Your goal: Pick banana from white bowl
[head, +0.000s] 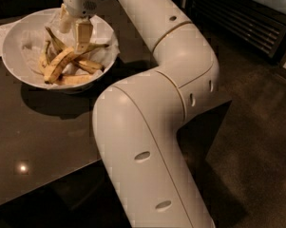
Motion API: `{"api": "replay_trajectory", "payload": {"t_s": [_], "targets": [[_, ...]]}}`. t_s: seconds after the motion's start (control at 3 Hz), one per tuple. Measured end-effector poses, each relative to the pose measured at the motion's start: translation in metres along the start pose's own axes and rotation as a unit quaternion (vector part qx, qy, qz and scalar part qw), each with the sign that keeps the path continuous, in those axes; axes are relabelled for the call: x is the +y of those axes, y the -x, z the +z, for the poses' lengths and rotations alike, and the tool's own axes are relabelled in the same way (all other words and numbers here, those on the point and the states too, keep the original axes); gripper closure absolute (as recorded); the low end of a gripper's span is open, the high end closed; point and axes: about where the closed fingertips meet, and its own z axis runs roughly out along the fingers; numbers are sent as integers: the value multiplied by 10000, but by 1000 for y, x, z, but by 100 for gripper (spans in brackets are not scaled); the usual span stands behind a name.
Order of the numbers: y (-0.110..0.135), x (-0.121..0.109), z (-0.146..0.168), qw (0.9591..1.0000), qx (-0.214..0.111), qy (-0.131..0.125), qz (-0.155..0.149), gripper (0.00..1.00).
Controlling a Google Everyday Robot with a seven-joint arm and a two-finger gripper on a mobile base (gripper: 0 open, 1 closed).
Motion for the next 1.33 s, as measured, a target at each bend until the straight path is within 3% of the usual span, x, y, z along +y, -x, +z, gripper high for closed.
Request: {"api": "replay_trajectory", "payload": {"t_s": [1.33], "targets": [[11,11,25,9985,-248,402,282,44]]}}
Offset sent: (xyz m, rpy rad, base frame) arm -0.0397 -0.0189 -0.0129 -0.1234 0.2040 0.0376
